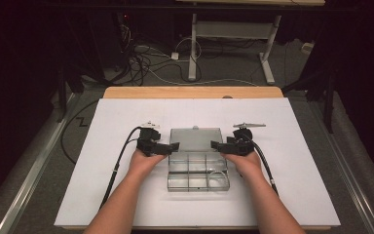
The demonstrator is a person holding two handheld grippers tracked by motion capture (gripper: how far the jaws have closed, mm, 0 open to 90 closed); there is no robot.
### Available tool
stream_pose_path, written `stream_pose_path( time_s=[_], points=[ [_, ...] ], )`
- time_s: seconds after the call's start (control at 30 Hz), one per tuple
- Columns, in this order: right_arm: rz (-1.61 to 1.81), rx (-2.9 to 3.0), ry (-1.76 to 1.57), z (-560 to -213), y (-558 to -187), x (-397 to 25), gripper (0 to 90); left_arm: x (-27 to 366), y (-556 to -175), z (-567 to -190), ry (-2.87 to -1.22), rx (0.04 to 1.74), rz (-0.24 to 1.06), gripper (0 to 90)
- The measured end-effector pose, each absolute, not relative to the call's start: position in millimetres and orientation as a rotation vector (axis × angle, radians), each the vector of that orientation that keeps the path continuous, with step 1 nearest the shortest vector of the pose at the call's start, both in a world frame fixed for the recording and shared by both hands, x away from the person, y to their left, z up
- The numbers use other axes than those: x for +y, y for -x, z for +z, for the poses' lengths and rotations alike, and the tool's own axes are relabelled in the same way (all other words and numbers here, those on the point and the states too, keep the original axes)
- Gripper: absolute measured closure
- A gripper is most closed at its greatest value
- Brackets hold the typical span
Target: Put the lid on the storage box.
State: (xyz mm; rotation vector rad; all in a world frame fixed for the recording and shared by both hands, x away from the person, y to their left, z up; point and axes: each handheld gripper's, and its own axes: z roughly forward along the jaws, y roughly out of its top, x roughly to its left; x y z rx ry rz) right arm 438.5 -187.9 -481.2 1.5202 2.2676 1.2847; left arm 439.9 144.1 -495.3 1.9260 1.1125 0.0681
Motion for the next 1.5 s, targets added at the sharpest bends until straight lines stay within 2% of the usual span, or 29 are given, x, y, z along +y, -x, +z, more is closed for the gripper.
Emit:
stream_pose_path(
  time_s=[0.3, 0.43, 0.73, 0.9, 1.2, 1.3, 1.4, 1.5],
  points=[
    [1.365, 2.311, -1.590, -484.4, -438.2, -184.0, 22.0, 143.7, -438.5, -495.7, -1.919, 1.110, 0.074, 0.0],
    [1.391, 2.325, -1.601, -484.1, -438.2, -184.7, 28.5, 143.5, -438.7, -495.8, -1.918, 1.110, 0.072, 0.0],
    [1.410, 2.316, -1.603, -482.3, -436.8, -185.4, 35.4, 142.3, -437.9, -493.7, -1.927, 1.102, 0.100, 0.0],
    [1.415, 2.287, -1.533, -476.3, -434.3, -185.9, 44.6, 145.3, -437.7, -490.1, -1.926, 1.092, 0.091, 0.1],
    [1.433, 2.222, -1.409, -468.8, -426.5, -188.5, 55.4, 144.0, -433.6, -482.3, -1.922, 1.029, 0.103, 15.3],
    [1.431, 2.208, -1.389, -468.2, -424.3, -189.5, 57.3, 141.6, -432.4, -480.6, -1.922, 0.994, 0.094, 23.0],
    [1.434, 2.203, -1.364, -467.1, -423.0, -191.1, 59.3, 138.3, -429.5, -477.0, -1.933, 0.945, 0.121, 34.8],
    [1.420, 2.195, -1.344, -465.0, -421.3, -192.0, 61.7, 135.1, -427.7, -473.6, -1.946, 0.922, 0.148, 40.7]
  ],
)
